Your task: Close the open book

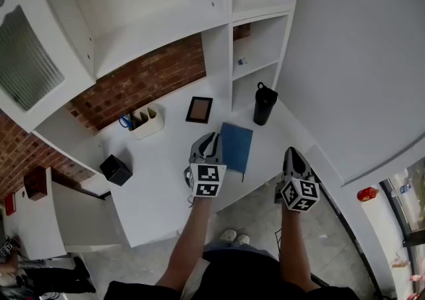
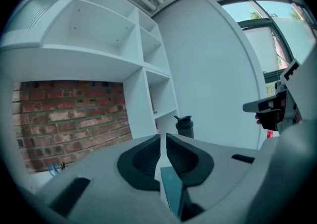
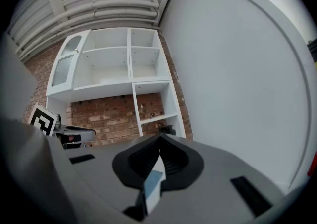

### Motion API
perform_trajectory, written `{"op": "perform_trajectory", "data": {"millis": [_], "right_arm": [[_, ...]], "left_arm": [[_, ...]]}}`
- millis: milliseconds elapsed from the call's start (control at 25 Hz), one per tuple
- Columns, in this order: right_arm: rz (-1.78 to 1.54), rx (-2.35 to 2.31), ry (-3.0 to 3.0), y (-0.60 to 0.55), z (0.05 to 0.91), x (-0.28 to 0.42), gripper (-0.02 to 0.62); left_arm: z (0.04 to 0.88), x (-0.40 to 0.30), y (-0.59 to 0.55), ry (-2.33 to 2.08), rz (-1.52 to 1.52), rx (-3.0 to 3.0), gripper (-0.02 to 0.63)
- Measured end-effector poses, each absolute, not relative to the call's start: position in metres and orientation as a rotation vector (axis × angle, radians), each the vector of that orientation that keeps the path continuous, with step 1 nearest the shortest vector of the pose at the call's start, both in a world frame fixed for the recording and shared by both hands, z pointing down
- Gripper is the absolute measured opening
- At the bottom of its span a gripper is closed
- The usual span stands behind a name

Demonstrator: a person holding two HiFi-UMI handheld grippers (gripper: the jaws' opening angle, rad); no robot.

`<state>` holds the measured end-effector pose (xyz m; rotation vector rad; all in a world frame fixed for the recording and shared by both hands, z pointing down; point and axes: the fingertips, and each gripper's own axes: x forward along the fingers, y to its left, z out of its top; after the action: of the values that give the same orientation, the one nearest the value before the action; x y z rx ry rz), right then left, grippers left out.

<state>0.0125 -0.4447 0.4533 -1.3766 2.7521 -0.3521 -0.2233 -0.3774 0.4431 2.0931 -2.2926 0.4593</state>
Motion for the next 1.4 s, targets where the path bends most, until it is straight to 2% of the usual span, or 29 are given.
{"op": "perform_trajectory", "data": {"millis": [480,1400], "right_arm": [[-0.157,-1.337,2.682,-0.456,0.389,0.020,-0.002],[-0.161,-1.344,2.743,-0.451,0.397,0.021,-0.002]], "left_arm": [[0.380,-0.214,-0.392,-2.334,0.319,2.183,0.009],[0.395,-0.199,-0.397,-2.228,0.325,2.219,0.009]]}}
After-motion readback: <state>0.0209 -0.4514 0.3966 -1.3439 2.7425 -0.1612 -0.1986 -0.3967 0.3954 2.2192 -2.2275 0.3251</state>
